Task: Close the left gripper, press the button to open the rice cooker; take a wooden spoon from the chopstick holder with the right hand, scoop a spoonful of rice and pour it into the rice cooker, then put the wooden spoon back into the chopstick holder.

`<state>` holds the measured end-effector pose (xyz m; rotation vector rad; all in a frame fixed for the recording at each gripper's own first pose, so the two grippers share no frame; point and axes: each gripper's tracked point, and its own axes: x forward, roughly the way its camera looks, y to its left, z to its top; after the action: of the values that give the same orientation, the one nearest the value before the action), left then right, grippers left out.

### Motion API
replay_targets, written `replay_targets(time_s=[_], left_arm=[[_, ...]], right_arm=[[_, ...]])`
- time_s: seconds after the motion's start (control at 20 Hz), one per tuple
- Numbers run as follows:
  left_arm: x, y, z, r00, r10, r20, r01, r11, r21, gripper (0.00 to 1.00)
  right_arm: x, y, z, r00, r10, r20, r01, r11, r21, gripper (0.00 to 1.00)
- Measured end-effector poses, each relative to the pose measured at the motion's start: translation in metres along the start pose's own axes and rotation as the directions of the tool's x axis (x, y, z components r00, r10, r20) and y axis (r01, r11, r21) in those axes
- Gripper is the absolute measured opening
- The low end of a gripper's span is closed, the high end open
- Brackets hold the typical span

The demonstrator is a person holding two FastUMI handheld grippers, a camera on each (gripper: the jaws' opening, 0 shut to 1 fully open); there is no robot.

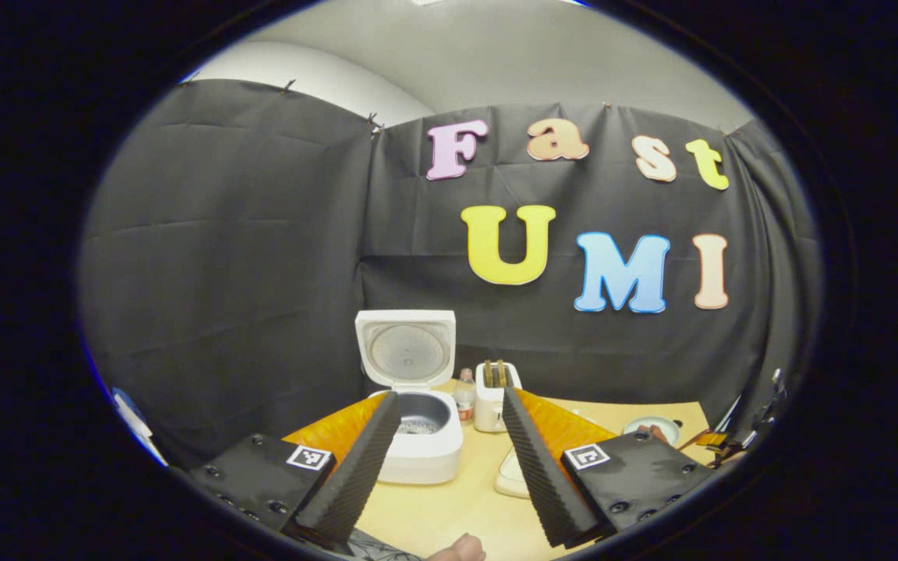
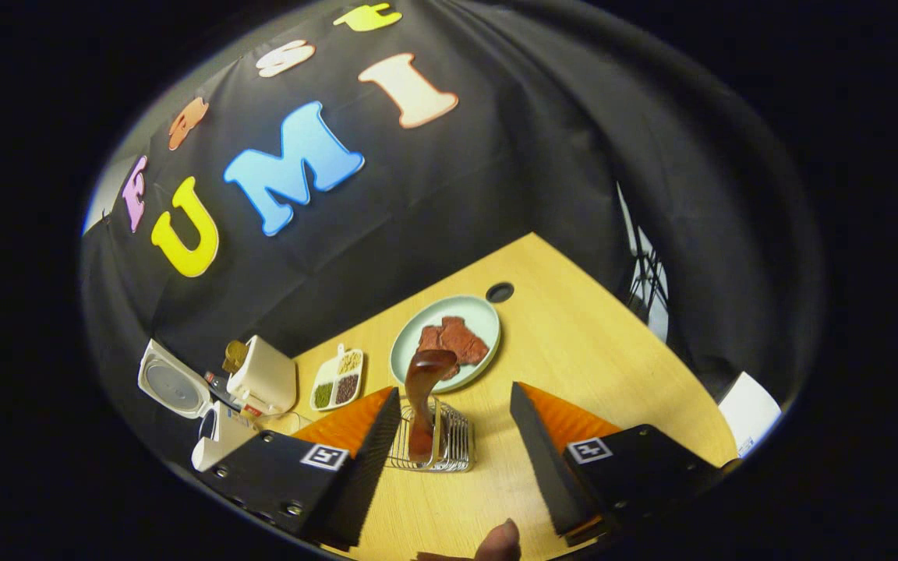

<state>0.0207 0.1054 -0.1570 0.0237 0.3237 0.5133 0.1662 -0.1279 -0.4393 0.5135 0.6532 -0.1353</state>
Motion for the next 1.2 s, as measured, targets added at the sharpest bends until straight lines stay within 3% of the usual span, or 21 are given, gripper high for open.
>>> replay_targets(time_s=[0.05, 0.1, 0.3, 0.6, 1.0, 1.2], left_arm=[[0.007, 0.003, 0.001, 1.0, -0.014, 0.006, 0.014, 1.0, -0.005, 0.93], [0.014, 0.004, 0.002, 0.999, -0.035, 0.011, 0.035, 0.999, -0.017, 0.92], [0.058, 0.027, 0.007, 0.992, -0.12, 0.041, 0.122, 0.991, -0.059, 0.92], [0.14, 0.083, 0.021, 0.976, -0.195, 0.098, 0.207, 0.969, -0.136, 0.92], [0.303, 0.119, 0.041, 0.987, -0.12, 0.111, 0.142, 0.964, -0.224, 0.92], [0.376, 0.125, 0.054, 0.991, -0.065, 0.117, 0.085, 0.98, -0.178, 0.91]], right_arm=[[-0.01, 0.004, 0.003, 1.0, -0.005, 0.015, 0.005, 1.0, -0.005, 0.93], [-0.021, 0.007, 0.004, 1.0, -0.011, 0.025, 0.011, 1.0, -0.019, 0.96], [-0.07, 0.025, 0.011, 0.99, -0.073, 0.122, 0.085, 0.991, -0.099, 0.96], [-0.143, 0.099, -0.004, 0.976, -0.089, 0.198, 0.108, 0.99, -0.086, 0.96], [-0.221, 0.162, -0.026, 0.972, -0.093, 0.217, 0.134, 0.974, -0.184, 0.96], [-0.232, 0.17, -0.035, 0.977, -0.104, 0.187, 0.143, 0.968, -0.209, 0.96]])
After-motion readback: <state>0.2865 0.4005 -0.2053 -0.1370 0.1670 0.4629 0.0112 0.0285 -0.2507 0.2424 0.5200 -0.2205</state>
